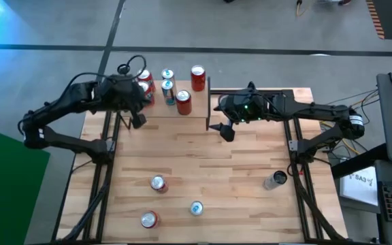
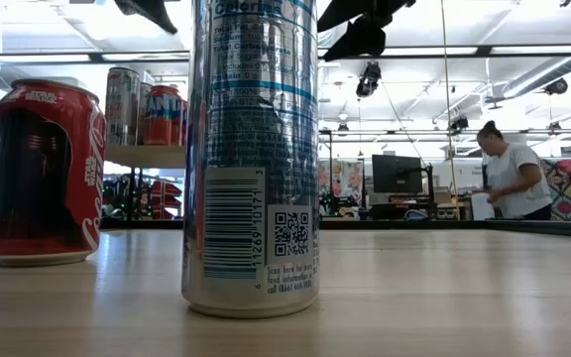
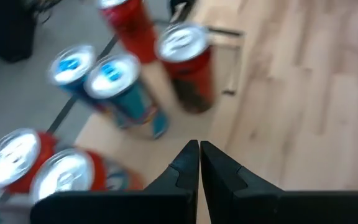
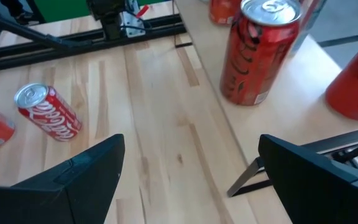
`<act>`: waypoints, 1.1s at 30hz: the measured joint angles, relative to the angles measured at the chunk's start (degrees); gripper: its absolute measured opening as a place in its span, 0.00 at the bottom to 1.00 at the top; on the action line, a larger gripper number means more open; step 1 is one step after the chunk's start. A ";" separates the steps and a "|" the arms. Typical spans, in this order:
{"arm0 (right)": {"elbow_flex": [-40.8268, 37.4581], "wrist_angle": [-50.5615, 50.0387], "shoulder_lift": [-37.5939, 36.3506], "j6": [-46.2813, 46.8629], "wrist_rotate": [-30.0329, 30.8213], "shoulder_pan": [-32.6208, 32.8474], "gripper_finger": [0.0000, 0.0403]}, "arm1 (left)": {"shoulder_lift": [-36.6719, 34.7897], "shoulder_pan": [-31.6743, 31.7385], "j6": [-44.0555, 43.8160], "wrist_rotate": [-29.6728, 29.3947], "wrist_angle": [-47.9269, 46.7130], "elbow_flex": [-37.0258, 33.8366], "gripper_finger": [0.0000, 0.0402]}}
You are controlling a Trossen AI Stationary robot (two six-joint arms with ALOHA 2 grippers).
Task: Place canned beverage on shelf
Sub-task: Put the white pink soda can on the shelf aligned with the other white pink soda cans
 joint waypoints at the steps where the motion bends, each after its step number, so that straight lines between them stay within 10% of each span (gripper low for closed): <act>1: -0.23 0.14 0.00 0.26 0.02 0.33 0.89 | -0.03 -1.55 -0.57 0.00 0.54 0.00 0.00; 17: -0.60 -0.50 0.00 7.04 0.03 6.07 0.89 | 2.06 -23.55 -4.75 -9.00 5.93 -2.13 0.00; 33: -0.60 -7.23 0.00 25.71 -4.61 7.54 0.89 | -6.02 -27.89 -5.13 -9.05 29.42 -23.11 0.00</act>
